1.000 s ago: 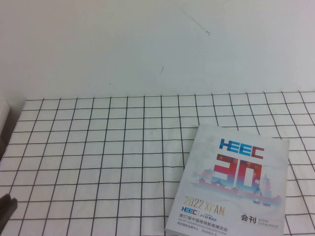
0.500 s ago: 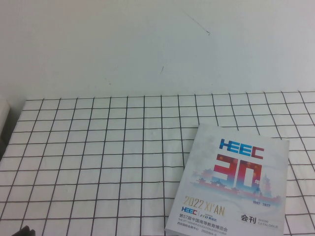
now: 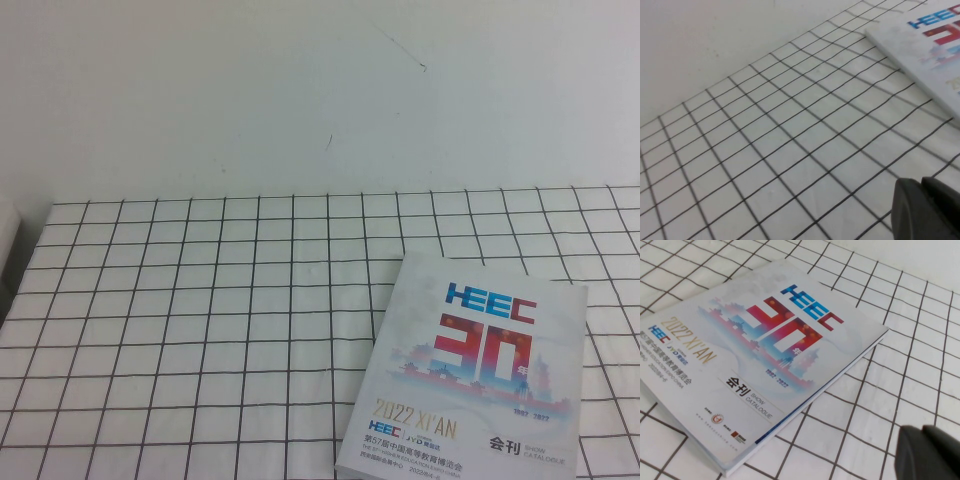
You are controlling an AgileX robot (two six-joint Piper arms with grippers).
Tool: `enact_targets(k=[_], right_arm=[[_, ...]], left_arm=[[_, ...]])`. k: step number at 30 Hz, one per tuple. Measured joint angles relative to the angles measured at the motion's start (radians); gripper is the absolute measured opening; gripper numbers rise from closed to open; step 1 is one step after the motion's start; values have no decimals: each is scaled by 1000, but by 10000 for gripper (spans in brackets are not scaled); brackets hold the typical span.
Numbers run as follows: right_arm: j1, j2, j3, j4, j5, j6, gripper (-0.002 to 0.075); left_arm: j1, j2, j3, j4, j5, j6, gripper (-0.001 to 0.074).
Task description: Close book
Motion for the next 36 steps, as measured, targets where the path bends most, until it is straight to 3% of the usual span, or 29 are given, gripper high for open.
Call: enact_targets(k=[3,12,22,36], right_arm=[[0,0,0,1,0,0,-3],[0,0,0,1,2,0,-3],[0,0,0,1,2,0,-3],[0,0,0,2,4,0,-3]], left_arm=[[22,-27,32,98,-17,-53,-4],[178,-39,95,255,-84,-504,-4],[227,-39,95,255,-83,-613,-4],[237,-39,95,259,-83,-597,-4]])
